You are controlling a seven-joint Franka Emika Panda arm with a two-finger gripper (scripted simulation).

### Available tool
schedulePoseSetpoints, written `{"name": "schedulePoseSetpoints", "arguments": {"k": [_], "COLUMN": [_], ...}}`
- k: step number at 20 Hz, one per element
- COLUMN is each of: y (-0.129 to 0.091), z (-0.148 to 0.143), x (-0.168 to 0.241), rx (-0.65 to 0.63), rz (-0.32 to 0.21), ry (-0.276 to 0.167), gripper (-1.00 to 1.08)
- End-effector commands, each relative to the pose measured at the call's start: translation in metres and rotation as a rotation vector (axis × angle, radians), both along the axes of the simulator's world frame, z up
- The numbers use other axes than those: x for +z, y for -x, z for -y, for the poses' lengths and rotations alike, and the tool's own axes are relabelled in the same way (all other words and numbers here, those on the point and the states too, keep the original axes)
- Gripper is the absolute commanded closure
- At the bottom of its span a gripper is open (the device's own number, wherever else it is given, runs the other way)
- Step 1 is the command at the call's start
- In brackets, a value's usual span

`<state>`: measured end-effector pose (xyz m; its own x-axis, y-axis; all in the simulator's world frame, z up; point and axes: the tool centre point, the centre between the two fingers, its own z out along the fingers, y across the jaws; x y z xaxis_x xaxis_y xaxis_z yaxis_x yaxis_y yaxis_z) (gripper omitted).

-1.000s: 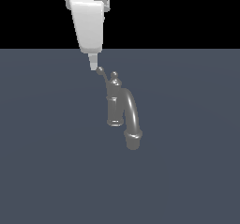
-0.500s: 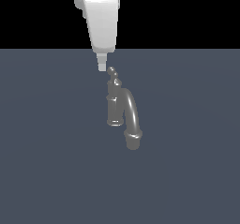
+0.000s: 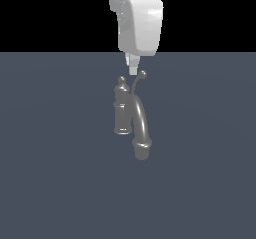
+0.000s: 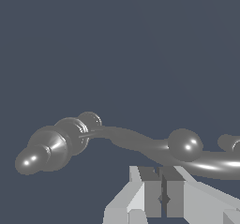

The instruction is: Turn on the faucet by rotating a designated handle.

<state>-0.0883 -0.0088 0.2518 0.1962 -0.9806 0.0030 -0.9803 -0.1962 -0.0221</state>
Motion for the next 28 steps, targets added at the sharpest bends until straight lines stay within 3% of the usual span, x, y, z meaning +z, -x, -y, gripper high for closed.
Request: {"name": "schedulePoseSetpoints", "arguments": {"k": [1,5,6,28], "y": [0.002,0.0,-0.005,-0.058], "z": [0.025,0.041,0.023,0.071], "x": [-0.008,-0.009,0.0,-0.006], "rx": [-0.022,-0.024,0.002,-0.015], "rz": [-0.017,-0.021,0.001,-0.014], "ry": [0.0,0.001,-0.002,0.0], "gripper": [1.08,1.08,1.08,1.08]}}
